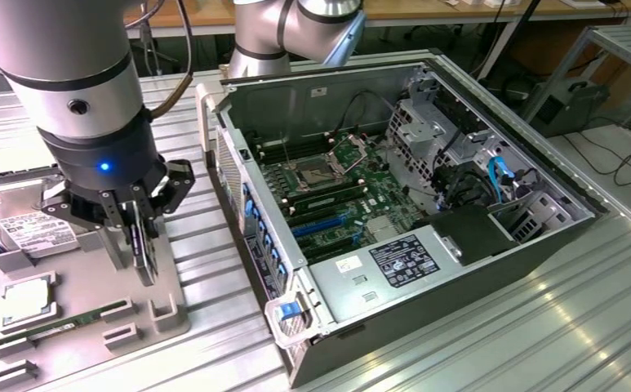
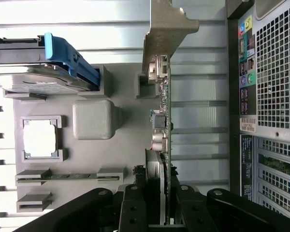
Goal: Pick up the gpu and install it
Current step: 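Pick up the gpu and move the gpu toward the slot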
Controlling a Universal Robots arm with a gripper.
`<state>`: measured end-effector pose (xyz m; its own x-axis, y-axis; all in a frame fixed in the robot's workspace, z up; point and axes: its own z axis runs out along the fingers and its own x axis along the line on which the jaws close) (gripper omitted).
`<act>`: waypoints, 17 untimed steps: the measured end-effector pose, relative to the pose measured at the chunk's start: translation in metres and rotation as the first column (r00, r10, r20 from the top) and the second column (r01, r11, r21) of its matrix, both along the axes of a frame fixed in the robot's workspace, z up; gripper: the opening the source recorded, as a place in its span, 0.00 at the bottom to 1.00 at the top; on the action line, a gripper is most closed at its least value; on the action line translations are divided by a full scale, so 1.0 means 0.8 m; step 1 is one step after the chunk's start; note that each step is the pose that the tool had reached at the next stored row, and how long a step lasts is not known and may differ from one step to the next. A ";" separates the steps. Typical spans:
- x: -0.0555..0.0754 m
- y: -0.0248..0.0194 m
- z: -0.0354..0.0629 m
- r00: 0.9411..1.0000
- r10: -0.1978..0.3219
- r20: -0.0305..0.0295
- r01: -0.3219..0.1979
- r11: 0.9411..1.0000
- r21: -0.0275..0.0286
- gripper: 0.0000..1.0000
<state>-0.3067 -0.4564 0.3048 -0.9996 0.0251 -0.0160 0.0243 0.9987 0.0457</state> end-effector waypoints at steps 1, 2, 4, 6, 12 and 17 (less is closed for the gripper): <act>0.000 0.0000 0.001 1.000 0.000 0.000 0.000 1.000 0.000 0.28; 0.000 0.0000 0.003 1.000 0.000 0.000 0.000 1.000 0.000 0.28; 0.000 0.0000 0.005 1.000 0.000 0.000 0.000 1.000 0.000 0.28; 0.000 0.0001 0.006 1.000 0.000 0.000 0.000 1.000 0.000 0.28; 0.000 0.0000 0.010 1.000 0.000 0.000 0.000 1.000 0.000 0.28; 0.000 0.0000 0.013 1.000 0.000 0.000 0.000 1.000 0.000 0.28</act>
